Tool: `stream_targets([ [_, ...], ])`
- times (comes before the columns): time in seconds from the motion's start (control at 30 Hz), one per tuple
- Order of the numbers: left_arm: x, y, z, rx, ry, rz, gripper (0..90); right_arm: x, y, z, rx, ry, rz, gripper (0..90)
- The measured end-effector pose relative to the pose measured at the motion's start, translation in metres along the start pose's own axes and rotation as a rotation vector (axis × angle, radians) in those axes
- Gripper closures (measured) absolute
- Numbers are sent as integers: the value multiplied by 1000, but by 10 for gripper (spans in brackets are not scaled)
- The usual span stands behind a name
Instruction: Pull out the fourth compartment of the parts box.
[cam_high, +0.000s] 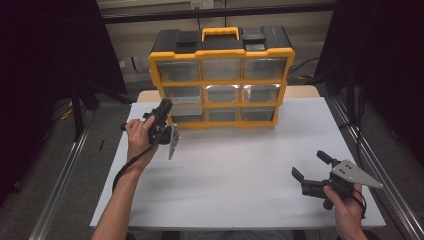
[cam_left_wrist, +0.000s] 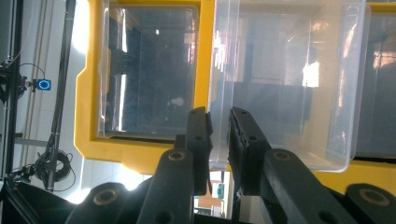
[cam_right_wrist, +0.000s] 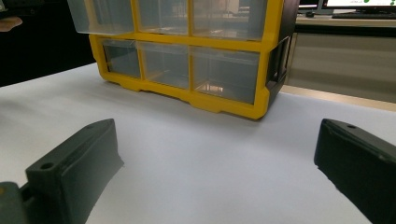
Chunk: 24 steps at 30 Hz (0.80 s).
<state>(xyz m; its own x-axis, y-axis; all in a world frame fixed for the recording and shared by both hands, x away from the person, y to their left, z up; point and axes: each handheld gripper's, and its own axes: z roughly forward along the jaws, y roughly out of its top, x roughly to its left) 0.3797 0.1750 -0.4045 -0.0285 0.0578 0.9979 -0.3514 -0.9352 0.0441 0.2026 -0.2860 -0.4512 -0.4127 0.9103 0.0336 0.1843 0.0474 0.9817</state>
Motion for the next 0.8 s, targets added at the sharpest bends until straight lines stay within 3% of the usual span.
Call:
stream_targets([
  [0.33, 0, 1, -4, -8, -3, 1, 790, 0, 0, 0, 5, -1, -4, 0],
  [0.8, -1, 3, -8, -6, -5, -35, 786, 0, 0, 1, 5, 0, -6, 0],
])
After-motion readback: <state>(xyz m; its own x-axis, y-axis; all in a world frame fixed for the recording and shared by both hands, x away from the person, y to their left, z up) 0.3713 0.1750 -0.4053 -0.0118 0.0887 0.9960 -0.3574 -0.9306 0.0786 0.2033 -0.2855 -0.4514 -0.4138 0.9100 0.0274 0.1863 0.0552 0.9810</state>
